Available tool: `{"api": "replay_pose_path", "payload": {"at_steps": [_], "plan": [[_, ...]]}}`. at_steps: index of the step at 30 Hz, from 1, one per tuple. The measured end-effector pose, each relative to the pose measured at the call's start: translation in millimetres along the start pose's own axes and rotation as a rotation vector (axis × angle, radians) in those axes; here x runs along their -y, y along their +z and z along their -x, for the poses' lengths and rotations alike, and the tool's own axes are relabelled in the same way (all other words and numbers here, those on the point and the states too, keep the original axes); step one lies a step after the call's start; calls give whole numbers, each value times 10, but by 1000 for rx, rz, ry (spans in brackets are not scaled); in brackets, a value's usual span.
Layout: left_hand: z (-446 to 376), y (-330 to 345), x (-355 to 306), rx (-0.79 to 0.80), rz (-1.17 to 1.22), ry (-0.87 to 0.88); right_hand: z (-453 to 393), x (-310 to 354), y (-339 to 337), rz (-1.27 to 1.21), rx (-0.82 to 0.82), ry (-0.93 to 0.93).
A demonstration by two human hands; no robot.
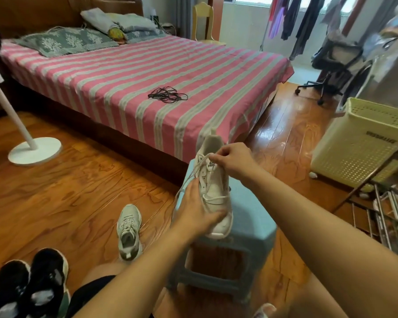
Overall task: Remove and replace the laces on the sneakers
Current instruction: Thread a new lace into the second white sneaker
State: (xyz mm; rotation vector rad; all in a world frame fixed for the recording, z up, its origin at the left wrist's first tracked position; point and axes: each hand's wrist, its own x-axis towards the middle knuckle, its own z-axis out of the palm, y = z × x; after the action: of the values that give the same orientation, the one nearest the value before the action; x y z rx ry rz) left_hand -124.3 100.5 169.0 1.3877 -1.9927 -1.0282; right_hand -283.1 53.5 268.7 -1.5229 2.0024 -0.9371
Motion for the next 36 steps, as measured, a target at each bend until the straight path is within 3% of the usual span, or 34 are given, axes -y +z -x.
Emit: {"api": "replay_pose_path", "payload": {"at_steps": [3,9,13,18,21,25,27,28,30,32,36], "plan": [[-25,1,25,18,-35,1,-149,176,-126,-162,-16,-20],[-19,-7,-5,22,-88,-16,-223,188,25,-239,-5,17],[-83,-91,-142,65,-55,-51,-183,179,-103,-289,134,-16],[-395,-282,-565,-151,143,-1,-75,123,-251,-365,189,-66],[-486,-404,-569,-146,104,63,16,-85,-263,-494,148,17],[-289,-634,-576,-22,539,-15,181,-328,-386,-1056,141,221],[-268,-802,-613,-58,823,-131,200,-341,-553,-1184,161,256],[-276,-893,-613,-98,853,-168,200,-331,-629,-1169,181,220],[-272,-1019,-565,-123,697,-201,231,-320,-687,-1055,222,126],[-195,-1022,-539,-29,601,-213,322,-306,-635,-933,295,88],[-98,-900,-735,93,885,-173,423,-212,-488,-889,382,84]]}}
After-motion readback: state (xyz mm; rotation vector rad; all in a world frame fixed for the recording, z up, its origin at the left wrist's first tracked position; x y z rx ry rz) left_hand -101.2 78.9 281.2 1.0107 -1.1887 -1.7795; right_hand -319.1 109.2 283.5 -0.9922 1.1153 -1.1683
